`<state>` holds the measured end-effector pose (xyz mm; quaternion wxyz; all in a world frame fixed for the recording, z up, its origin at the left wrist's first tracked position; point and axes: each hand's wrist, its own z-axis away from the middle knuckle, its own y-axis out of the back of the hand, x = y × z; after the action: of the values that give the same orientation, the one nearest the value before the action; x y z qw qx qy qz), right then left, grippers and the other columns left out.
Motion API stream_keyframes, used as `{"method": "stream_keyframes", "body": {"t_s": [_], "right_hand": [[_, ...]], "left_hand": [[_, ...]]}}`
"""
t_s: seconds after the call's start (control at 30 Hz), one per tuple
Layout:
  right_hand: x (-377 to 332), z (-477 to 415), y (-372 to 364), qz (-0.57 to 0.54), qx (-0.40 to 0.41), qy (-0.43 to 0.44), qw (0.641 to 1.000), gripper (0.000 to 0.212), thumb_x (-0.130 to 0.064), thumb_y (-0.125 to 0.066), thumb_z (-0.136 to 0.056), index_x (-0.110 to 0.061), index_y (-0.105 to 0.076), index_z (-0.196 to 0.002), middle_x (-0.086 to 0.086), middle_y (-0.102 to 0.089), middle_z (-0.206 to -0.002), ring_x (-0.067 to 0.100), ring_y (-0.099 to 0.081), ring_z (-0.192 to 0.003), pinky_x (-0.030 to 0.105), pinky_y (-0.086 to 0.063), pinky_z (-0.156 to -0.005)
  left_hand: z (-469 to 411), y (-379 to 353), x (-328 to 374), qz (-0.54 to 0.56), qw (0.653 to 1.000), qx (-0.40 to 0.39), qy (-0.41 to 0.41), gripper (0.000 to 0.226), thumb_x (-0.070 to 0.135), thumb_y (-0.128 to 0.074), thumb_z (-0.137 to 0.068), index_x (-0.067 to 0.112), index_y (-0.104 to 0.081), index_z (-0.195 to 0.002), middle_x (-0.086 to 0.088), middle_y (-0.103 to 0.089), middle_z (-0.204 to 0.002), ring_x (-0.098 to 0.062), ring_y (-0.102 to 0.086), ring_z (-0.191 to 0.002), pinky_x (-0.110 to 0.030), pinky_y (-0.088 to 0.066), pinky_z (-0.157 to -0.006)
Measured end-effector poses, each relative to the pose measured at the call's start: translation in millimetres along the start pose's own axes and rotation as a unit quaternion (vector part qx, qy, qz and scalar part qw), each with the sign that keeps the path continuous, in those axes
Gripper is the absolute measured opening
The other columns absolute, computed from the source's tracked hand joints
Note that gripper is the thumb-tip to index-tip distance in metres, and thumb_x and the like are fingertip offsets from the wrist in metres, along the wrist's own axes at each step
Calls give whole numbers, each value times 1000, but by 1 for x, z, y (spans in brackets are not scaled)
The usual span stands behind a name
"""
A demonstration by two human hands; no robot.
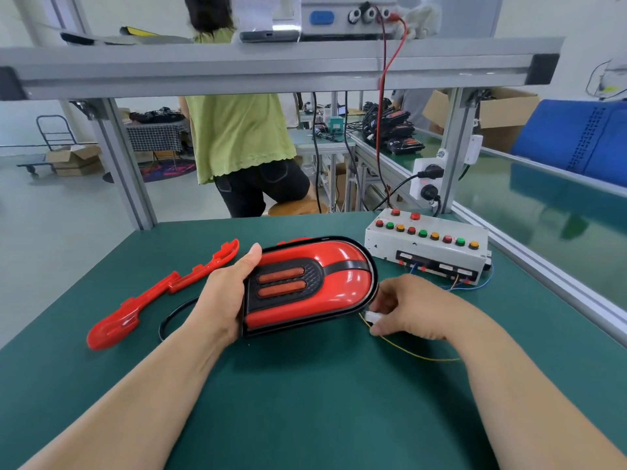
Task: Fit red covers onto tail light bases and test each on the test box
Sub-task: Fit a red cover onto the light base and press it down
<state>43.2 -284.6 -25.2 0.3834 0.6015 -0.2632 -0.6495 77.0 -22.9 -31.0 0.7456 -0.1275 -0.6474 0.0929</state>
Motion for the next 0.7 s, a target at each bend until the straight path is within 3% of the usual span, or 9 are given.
{"method": "stream_keyframes", "body": {"t_s": [0.13, 0.3, 0.43, 0.57, 0.7], "right_hand": [[4, -6, -1, 3, 106, -17, 994, 22, -28, -80, -77, -27, -59, -72, -13, -60, -74, 8, -56, -71, 22, -38, -58], [5, -12, -6, 24, 224, -30, 974, 6, -33, -69, -83, -29, -64, -83, -10, -66, -85, 17, -59, -85, 30, -46, -76], [9, -13, -4, 9, 297, -23, 955, 16, -25, -74, -82, -20, -71, -96, 0, -68, -96, 21, -59, -89, 35, -47, -81], [6, -12, -5, -8, 309, -2, 951, 12, -15, -68, -84, -20, -68, -96, 2, -63, -100, 21, -57, -90, 35, -46, -82], [2, -13, -8, -7, 295, 32, 955, 15, -8, -63, -86, -21, -66, -94, 2, -58, -99, 19, -56, -87, 31, -42, -77]], "left_hand": [[-2, 4, 4, -28, 999, -38, 11, 37, 43, -54, -97, 18, -81, -90, -20, -75, -101, -37, -74, -86, -45, -60, -63], [4, 1, 3, -71, 993, -85, 48, 38, 43, -61, -89, 15, -77, -107, -26, -72, -107, -42, -72, -91, -45, -60, -68], [9, -5, 3, -132, 984, -101, 65, 50, 44, -70, -77, 4, -75, -108, -29, -70, -109, -48, -69, -97, -60, -56, -84], [12, -9, 1, -223, 967, -103, 71, 48, 45, -66, -88, 1, -75, -105, -26, -72, -105, -46, -69, -98, -61, -53, -93], [9, -10, -2, -318, 946, -61, 7, 67, 57, -65, -86, -7, -68, -106, -30, -70, -105, -50, -66, -99, -60, -51, -95]]}}
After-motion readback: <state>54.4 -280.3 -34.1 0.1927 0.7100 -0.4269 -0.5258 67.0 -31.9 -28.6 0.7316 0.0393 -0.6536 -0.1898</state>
